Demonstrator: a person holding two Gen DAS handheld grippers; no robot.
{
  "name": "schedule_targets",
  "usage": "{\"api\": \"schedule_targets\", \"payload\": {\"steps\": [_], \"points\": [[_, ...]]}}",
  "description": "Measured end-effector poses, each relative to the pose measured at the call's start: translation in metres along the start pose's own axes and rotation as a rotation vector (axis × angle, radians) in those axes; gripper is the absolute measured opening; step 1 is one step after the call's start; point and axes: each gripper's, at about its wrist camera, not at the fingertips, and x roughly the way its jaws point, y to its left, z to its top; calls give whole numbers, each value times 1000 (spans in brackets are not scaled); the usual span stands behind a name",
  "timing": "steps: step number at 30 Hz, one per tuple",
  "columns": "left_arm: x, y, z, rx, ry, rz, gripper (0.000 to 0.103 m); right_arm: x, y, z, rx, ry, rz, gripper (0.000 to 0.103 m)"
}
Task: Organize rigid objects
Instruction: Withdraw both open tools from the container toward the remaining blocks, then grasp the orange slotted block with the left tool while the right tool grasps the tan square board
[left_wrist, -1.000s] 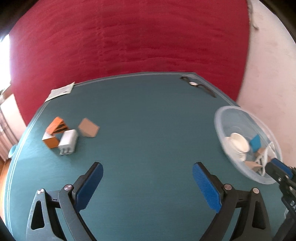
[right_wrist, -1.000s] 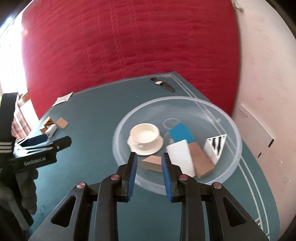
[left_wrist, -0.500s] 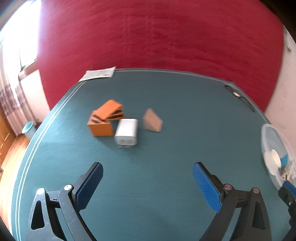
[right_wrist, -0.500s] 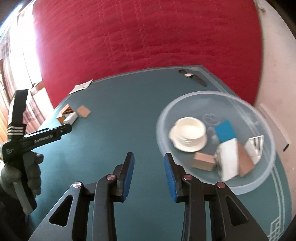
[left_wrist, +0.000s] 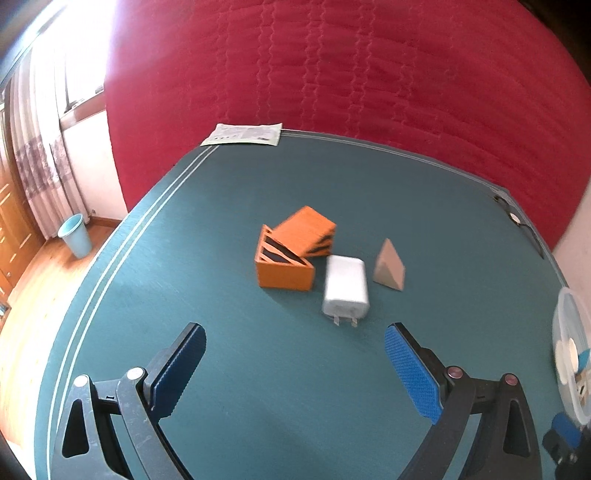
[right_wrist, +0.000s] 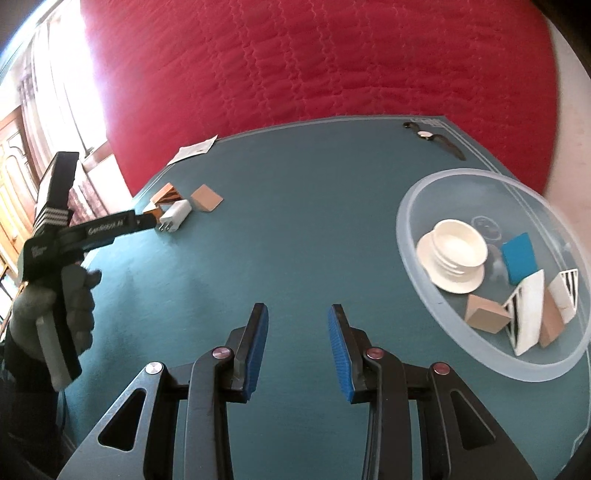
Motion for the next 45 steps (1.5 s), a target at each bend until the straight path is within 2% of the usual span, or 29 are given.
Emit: {"api": "schedule_targets", "payload": {"steps": [10,18,24,26,28,33,42,45], "points": [[25,13,25,-14,-9,77,99,10,6,-4,-3,29,9,35],[43,11,31,9,-8,98,98,16,5,-5,3,49,6,35],[55,13,31,17,27,51,63,21,8,-4,3,62,11,35],[56,13,30,22,30,24,48,24,11,-4,-2,67,11,35],[54,13,29,24,25,4,42,26,15,-4,-8,70,11,35],[49,16,28,12,15,-21,42,34,27,-3,-27,81,18,35],[25,24,18,-1,-34,15,41,47,46,15,-79,84,32,35],[21,27,19,-14,-44,3,40,56,55,25,-106,83,35,35]]}}
